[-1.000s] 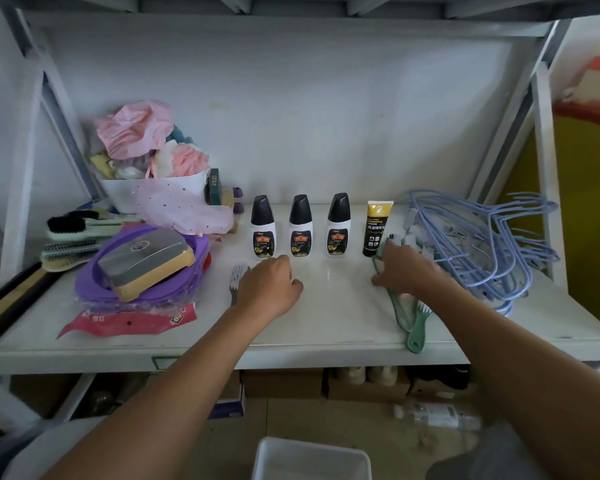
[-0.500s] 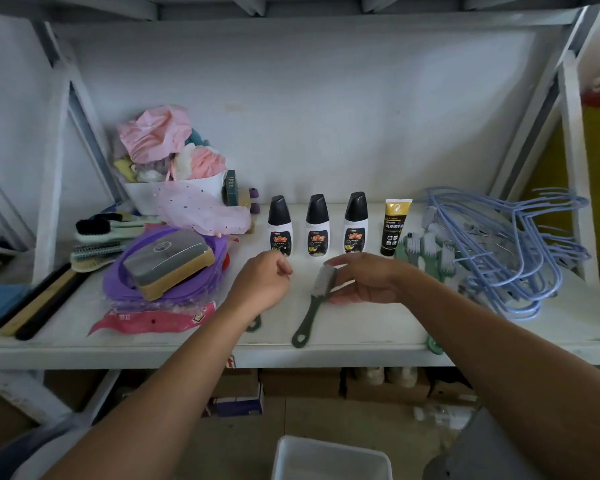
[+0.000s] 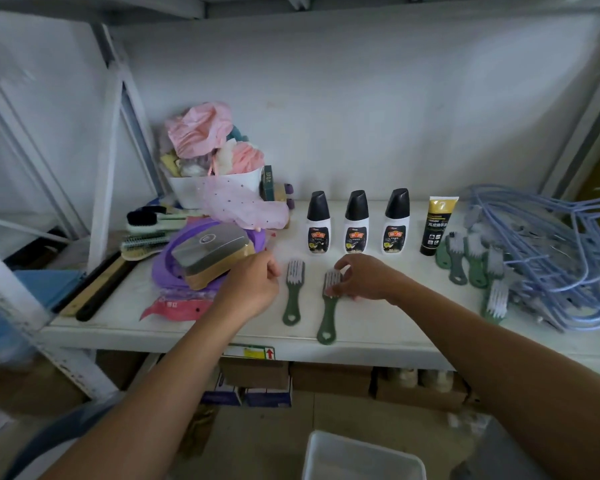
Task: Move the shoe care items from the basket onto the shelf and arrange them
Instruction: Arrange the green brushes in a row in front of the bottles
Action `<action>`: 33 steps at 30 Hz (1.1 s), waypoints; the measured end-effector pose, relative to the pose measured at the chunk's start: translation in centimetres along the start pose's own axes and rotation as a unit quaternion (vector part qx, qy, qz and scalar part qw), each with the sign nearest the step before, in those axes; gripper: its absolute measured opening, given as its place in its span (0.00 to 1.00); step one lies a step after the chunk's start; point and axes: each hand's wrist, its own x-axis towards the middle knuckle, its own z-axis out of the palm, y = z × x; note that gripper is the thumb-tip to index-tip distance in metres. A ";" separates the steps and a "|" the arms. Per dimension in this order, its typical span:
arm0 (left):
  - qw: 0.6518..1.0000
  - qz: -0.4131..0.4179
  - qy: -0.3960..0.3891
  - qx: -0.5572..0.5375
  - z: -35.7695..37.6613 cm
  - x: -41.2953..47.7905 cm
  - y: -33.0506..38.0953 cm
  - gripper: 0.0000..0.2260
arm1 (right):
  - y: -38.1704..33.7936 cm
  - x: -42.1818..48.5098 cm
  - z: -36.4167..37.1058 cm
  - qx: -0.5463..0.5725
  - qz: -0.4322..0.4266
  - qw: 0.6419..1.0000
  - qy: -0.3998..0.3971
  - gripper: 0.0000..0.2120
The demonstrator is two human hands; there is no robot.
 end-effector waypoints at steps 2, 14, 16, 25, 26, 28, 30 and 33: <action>1.000 0.000 -0.018 0.006 0.0 -0.3 -0.3 0.06 | -0.1 0.4 0.2 -0.018 -0.007 1.000 0.009 0.36; 0.998 0.016 -0.052 0.022 1.0 0.1 -1.8 0.09 | -1.4 2.8 1.4 0.006 -0.028 0.998 0.051 0.30; 0.998 0.018 -0.056 0.022 1.2 0.3 -2.0 0.09 | -1.4 3.0 1.6 -0.001 -0.035 0.998 0.055 0.30; 0.998 0.018 -0.056 0.004 2.4 1.0 -1.1 0.11 | -1.6 3.6 2.0 -0.006 -0.054 0.996 0.065 0.28; 0.998 0.016 -0.063 0.002 2.6 1.1 -1.1 0.12 | -1.6 3.6 2.1 -0.005 -0.055 0.996 0.065 0.28; 0.998 0.014 -0.068 -0.005 2.9 1.2 -1.1 0.15 | -1.7 3.5 2.1 -0.005 -0.057 0.996 0.064 0.28; 0.998 0.015 -0.064 -0.009 3.2 1.5 -1.1 0.16 | -1.8 3.5 2.2 -0.004 -0.059 0.996 0.061 0.28; 0.998 0.014 -0.063 -0.011 3.5 1.8 -1.2 0.17 | -1.9 3.4 2.2 -0.008 -0.058 0.997 0.058 0.28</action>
